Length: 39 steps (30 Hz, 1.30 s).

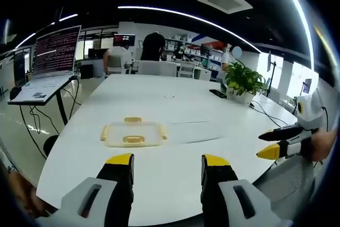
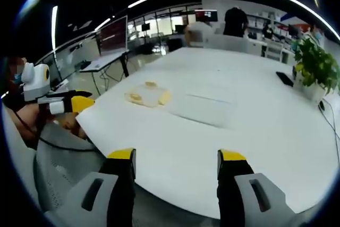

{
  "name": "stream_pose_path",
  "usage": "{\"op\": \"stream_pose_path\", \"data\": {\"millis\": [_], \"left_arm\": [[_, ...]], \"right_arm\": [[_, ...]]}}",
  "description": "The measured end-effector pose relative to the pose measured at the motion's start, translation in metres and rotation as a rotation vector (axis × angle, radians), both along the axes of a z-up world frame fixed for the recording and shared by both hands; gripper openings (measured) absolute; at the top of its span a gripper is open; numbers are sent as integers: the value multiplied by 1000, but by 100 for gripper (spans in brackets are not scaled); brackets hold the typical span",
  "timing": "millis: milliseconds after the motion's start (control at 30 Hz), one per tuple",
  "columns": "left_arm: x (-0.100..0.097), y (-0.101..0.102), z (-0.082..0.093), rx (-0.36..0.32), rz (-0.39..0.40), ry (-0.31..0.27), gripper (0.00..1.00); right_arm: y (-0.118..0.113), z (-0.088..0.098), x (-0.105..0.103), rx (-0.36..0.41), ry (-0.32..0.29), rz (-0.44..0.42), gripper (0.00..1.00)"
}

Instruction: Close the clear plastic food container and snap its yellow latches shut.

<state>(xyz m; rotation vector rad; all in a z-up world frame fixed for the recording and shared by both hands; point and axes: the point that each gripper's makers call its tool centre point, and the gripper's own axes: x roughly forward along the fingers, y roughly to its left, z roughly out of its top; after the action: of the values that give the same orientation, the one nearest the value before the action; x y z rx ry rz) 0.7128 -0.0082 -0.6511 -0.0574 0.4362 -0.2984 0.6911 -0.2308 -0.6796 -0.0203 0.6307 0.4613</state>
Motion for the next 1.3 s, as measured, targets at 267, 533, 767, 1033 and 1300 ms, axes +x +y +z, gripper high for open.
{"op": "stream_pose_path", "data": {"millis": [267, 533, 767, 1033, 1300], "left_arm": [[1, 0, -1, -4, 6, 4, 45], [1, 0, -3, 3, 1, 15, 45], [1, 1, -4, 7, 0, 17, 44], [0, 2, -4, 5, 3, 21, 44], [-1, 1, -4, 2, 0, 26, 44]], "right_arm": [[1, -3, 0, -2, 12, 6, 59], [2, -5, 1, -2, 23, 8, 59], [2, -6, 0, -3, 28, 10, 59], [3, -6, -1, -4, 31, 15, 59], [4, -6, -2, -1, 38, 18, 59]]}}
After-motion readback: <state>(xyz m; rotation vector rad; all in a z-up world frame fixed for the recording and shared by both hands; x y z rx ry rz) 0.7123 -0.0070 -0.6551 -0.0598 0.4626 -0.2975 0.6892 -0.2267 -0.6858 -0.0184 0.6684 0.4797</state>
